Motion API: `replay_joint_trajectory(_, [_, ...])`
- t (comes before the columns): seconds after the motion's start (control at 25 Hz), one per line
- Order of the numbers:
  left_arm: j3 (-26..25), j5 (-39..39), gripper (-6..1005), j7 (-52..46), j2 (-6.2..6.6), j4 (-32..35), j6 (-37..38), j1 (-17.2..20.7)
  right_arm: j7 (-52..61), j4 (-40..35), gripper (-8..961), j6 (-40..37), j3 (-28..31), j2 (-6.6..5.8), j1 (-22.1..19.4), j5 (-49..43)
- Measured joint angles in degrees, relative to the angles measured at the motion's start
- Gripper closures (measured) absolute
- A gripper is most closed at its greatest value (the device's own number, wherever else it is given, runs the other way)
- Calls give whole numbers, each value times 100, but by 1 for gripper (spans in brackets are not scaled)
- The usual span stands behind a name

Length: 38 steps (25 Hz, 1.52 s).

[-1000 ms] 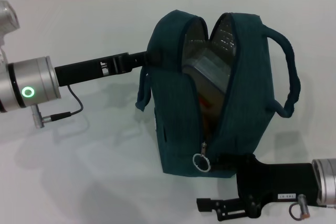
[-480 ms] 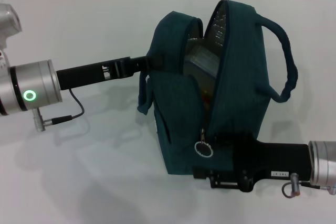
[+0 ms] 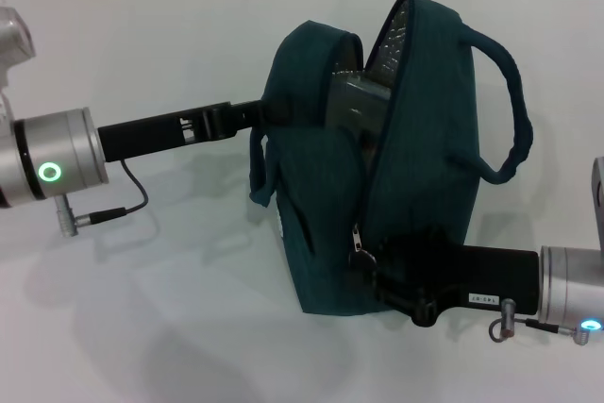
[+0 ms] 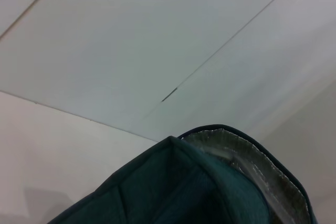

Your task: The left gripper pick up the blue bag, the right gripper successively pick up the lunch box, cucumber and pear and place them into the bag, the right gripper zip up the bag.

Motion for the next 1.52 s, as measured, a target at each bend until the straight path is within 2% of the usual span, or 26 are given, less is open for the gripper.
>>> replay_joint_trajectory(0.28, [-3, -22, 944, 9, 22, 0, 0, -1, 43, -2, 828, 11, 15, 1, -23, 17])
replay_joint_trajectory(0.48, [-9, -30, 938, 9, 35, 0, -3, -1, 83, 20, 946, -17, 62, -14, -93, 24])
replay_joint_trajectory(0.8, [-85, -63, 923, 9, 54, 0, -10, -1, 85, 80, 946, -515, 148, -86, -214, 27])
replay_joint_trajectory(1.12, [-91, -135, 907, 76, 66, 0, 281, 5, -39, 100, 946, -907, 700, -104, -414, -7])
replay_joint_trajectory(1.36, [-91, -392, 887, 811, 65, -104, 907, 49, -197, 111, 946, -1425, 821, -132, -450, -16])
replay_joint_trajectory(1.52, [-90, -982, 872, 1666, 72, -371, 1177, 294, -244, 116, 946, -1612, 813, -138, -426, -22])
